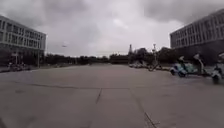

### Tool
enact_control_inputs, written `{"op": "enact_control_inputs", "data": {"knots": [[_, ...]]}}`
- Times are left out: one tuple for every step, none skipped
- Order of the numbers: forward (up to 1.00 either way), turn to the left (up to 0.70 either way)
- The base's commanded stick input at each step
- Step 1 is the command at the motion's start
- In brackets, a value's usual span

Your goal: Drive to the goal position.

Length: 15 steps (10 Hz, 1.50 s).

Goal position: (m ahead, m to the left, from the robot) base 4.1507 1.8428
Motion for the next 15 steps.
{"op": "enact_control_inputs", "data": {"knots": [[0.85,-0.03],[0.85,-0.03],[0.85,-0.03],[0.85,-0.03],[0.85,-0.03],[0.85,-0.03],[0.85,-0.03],[0.85,-0.03],[0.85,-0.03],[0.85,-0.03],[0.85,-0.03],[0.85,-0.03],[0.85,-0.03],[0.85,-0.03],[0.85,-0.03]]}}
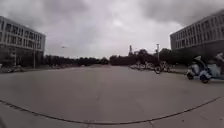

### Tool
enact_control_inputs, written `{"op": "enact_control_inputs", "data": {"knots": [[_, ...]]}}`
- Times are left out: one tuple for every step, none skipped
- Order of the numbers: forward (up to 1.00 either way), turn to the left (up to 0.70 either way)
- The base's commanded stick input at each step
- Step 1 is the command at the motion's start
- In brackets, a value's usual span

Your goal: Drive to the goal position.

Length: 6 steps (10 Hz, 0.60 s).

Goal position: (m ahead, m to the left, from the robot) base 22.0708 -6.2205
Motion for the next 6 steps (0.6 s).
{"op": "enact_control_inputs", "data": {"knots": [[0.85,-0.03],[0.85,-0.03],[0.85,-0.03],[0.85,-0.03],[0.85,-0.03],[0.85,-0.03]]}}
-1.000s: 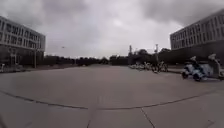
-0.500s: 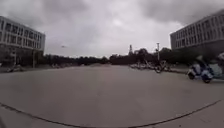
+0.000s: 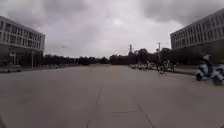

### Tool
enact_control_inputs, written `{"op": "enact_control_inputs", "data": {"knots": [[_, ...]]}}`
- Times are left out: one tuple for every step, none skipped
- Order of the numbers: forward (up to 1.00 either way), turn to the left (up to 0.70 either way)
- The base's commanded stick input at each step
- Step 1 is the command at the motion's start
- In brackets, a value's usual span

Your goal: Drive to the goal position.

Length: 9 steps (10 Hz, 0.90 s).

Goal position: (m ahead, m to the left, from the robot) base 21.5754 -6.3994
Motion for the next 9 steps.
{"op": "enact_control_inputs", "data": {"knots": [[0.85,-0.03],[0.85,-0.03],[0.85,-0.03],[0.85,-0.03],[0.85,-0.03],[0.85,-0.03],[0.85,-0.03],[0.85,-0.03],[0.85,-0.03]]}}
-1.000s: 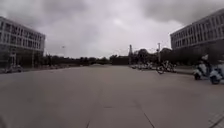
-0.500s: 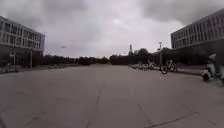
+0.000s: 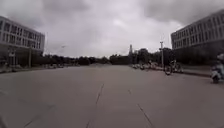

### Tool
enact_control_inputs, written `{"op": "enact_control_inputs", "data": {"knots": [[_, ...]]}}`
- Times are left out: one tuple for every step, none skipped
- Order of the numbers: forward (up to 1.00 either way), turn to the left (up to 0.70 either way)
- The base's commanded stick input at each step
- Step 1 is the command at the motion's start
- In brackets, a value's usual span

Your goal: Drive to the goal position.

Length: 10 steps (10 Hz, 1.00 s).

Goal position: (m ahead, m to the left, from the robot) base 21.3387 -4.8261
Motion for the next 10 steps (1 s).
{"op": "enact_control_inputs", "data": {"knots": [[0.85,-0.03],[0.85,-0.03],[0.85,-0.03],[0.85,-0.03],[0.85,-0.03],[0.85,-0.03],[0.85,-0.03],[0.85,-0.03],[0.85,-0.03],[0.85,-0.03]]}}
